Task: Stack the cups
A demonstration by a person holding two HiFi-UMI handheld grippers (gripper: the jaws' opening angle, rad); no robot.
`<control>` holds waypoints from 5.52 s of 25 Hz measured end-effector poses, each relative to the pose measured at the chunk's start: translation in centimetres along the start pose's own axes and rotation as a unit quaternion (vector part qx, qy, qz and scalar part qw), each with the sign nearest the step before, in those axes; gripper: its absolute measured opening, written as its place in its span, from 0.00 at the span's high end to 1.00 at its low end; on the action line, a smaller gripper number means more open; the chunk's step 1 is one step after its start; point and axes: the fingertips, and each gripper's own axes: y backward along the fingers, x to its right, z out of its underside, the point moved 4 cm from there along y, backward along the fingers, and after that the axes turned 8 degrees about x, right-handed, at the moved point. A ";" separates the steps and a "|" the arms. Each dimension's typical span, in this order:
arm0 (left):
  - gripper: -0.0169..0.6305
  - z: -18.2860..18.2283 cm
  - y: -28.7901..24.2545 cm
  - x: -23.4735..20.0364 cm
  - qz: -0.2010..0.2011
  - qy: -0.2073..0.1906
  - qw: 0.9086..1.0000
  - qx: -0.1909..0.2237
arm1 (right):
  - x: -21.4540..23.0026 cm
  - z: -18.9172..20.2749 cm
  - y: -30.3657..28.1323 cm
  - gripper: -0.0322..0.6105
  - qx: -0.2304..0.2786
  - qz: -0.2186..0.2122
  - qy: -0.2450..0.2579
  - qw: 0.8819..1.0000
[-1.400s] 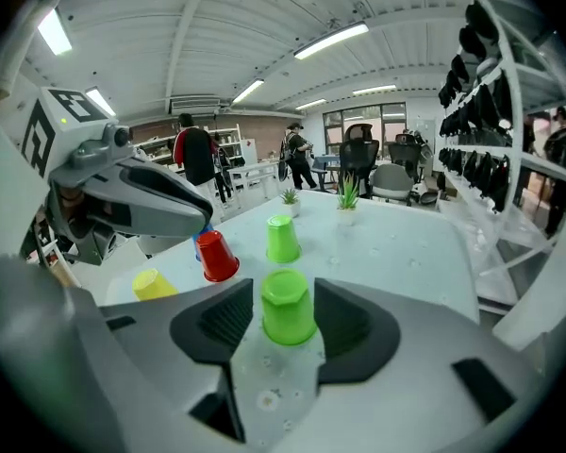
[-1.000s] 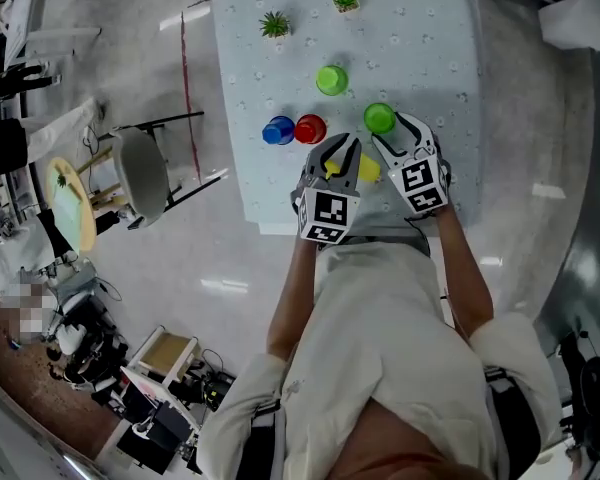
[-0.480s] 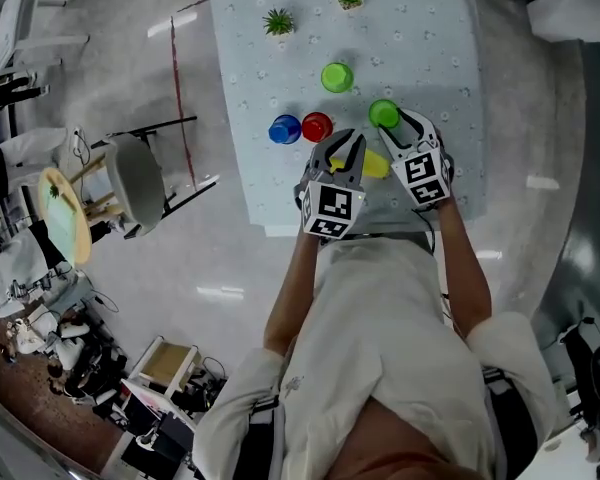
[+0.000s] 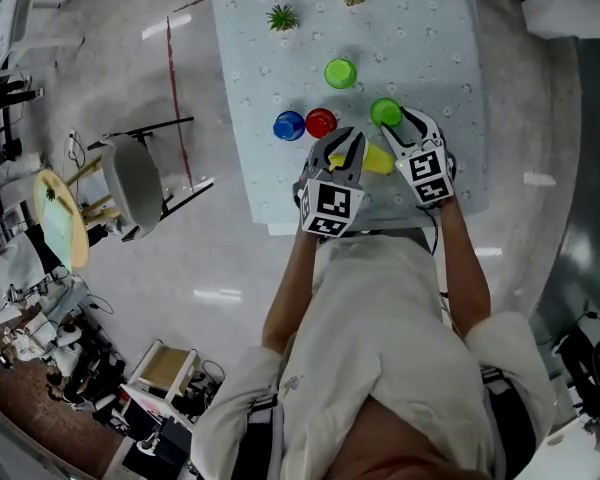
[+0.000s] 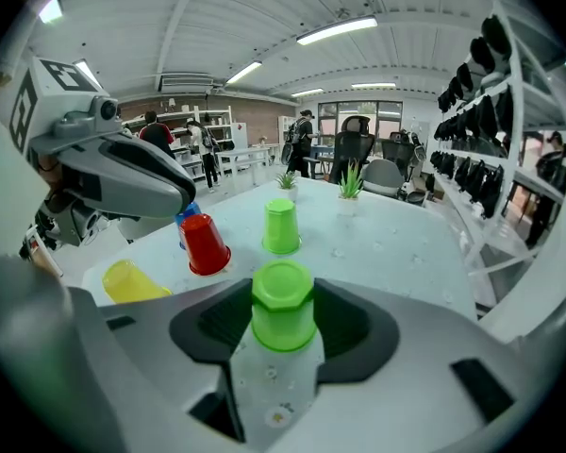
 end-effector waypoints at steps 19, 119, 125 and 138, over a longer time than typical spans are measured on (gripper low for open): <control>0.87 0.8 2.1 -1.5 -0.018 0.012 1.000 0.005 | -2.9 -1.5 -1.0 0.63 -0.004 -0.034 0.028 0.999; 0.62 8.2 7.3 2.6 0.042 -0.023 0.995 -0.086 | -10.6 -0.7 4.4 0.63 0.014 -0.107 0.034 0.994; 0.58 9.9 6.5 2.9 0.055 -0.025 0.992 -0.106 | -10.7 -0.4 4.8 0.63 0.011 -0.100 0.029 0.995; 0.63 10.7 5.9 2.8 0.055 -0.043 0.993 -0.099 | -11.0 -0.3 4.7 0.64 0.010 -0.096 0.025 0.995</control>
